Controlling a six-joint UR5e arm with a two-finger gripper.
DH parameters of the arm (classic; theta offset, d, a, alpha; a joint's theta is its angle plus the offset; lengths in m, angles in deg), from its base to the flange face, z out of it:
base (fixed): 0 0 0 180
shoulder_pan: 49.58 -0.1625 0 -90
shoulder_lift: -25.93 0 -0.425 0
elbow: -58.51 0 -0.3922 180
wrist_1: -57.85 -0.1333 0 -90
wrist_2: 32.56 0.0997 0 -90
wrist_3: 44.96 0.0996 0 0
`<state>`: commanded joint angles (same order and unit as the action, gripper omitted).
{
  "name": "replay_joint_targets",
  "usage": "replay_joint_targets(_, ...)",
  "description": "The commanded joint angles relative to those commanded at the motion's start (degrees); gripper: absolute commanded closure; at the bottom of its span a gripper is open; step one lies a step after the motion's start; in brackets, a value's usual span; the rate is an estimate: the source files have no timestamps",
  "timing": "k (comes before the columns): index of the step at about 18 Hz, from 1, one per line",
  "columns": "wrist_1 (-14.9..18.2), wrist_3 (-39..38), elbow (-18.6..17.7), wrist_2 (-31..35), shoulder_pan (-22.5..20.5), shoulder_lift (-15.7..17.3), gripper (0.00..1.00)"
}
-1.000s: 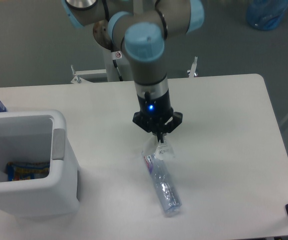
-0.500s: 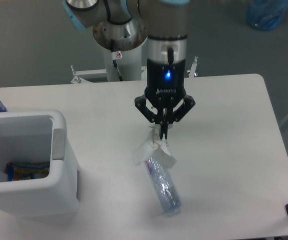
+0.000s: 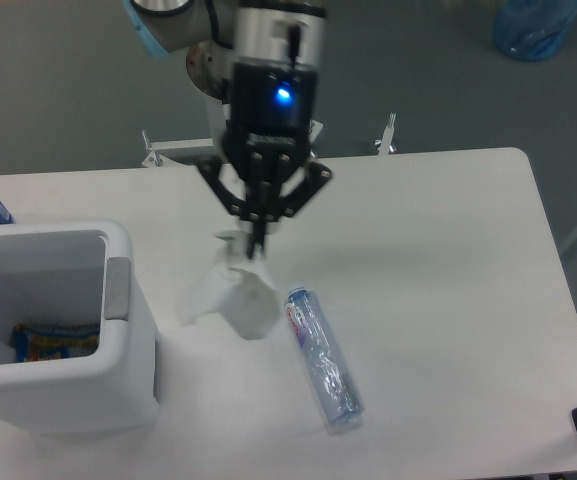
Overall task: Place the trash in the trash can
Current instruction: 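Lift the white paper and carry it over the white bin, then open the gripper to drop the paper into the bin, then move the gripper back over the clear plastic bottle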
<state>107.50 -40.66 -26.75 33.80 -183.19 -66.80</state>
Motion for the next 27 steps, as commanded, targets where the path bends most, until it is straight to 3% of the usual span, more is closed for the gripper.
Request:
replay_joint_targets(10, 0.0, 0.2, -1.7, -0.4, 11.8, -2.1, 0.99)
replay_joint_targets(12, 0.0, 0.4, -2.6, -0.4, 12.1, -2.3, 0.9)
replay_joint_targets(14, -0.1, 0.5, -2.8, -0.4, 12.1, -2.7, 0.71)
replay_joint_targets(16, -0.3, 1.0, -2.9, -0.4, 12.1, -3.1, 0.32)
replay_joint_targets(19, -0.2, 1.2, -2.8, -0.3, 12.1, -3.2, 0.06)
replay_joint_targets(21, 0.0, 1.1, -2.8, -0.1, 12.1, -3.2, 0.01)
replay_joint_targets(27, 0.2, 0.3, -2.8, 0.5, 9.5, -3.3, 0.0)
